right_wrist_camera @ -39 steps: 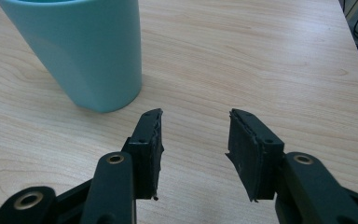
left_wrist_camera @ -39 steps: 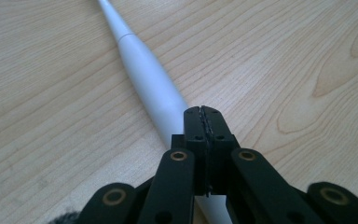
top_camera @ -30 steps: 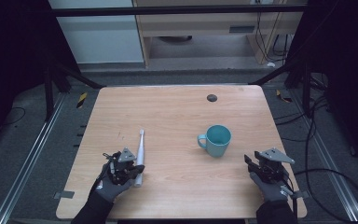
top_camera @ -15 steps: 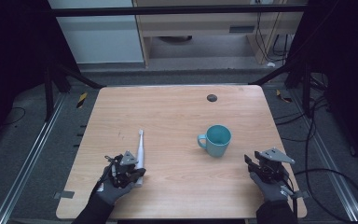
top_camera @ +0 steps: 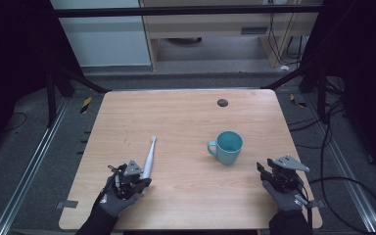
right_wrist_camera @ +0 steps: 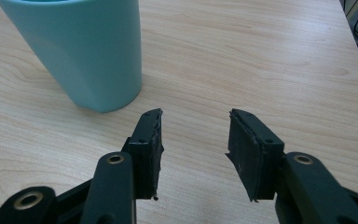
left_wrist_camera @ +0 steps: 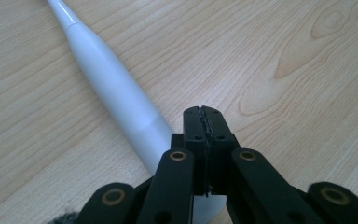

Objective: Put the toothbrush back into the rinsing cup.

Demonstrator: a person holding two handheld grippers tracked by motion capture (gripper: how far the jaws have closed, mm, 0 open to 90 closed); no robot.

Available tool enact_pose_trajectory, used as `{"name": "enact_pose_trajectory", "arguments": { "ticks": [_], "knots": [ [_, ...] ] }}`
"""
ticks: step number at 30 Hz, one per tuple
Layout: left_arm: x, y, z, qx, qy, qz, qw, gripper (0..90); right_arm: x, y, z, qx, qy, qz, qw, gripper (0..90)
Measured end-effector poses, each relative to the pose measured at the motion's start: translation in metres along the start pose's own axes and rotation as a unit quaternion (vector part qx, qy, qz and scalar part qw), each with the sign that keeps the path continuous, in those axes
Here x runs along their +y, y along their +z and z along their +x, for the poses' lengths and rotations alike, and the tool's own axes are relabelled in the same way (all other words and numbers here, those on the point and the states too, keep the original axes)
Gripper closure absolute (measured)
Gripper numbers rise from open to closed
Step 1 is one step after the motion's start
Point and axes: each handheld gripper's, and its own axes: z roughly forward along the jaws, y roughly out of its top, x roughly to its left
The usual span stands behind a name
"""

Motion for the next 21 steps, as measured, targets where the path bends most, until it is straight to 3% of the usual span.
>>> {"name": "enact_pose_trajectory", "arguments": {
  "ticks": [5, 6, 10, 18, 21],
  "knots": [
    [-0.001, -0.008, 0.007, 0.017, -0.015, -0.014, 0.9996, 88.7, 0.000, 0.000, 0.000, 0.000, 0.001, 0.000, 1.0000, 54.6],
    [-0.003, -0.010, 0.012, 0.025, -0.026, -0.016, 0.9992, 88.7, 0.000, 0.000, 0.000, 0.000, 0.000, 0.000, 1.0000, 54.6],
    [-0.006, -0.009, 0.018, 0.037, -0.042, -0.012, 0.9984, 88.8, 0.000, 0.000, 0.000, 0.000, 0.000, 0.000, 1.0000, 54.7],
    [-0.005, -0.018, 0.030, 0.059, -0.070, -0.028, 0.9954, 86.9, 0.000, 0.000, -0.001, 0.001, 0.001, 0.000, 1.0000, 54.5],
    [-0.003, -0.023, 0.035, 0.067, -0.084, -0.035, 0.9937, 81.2, 0.000, 0.000, -0.001, 0.001, 0.002, 0.001, 1.0000, 54.2]
  ]
}}
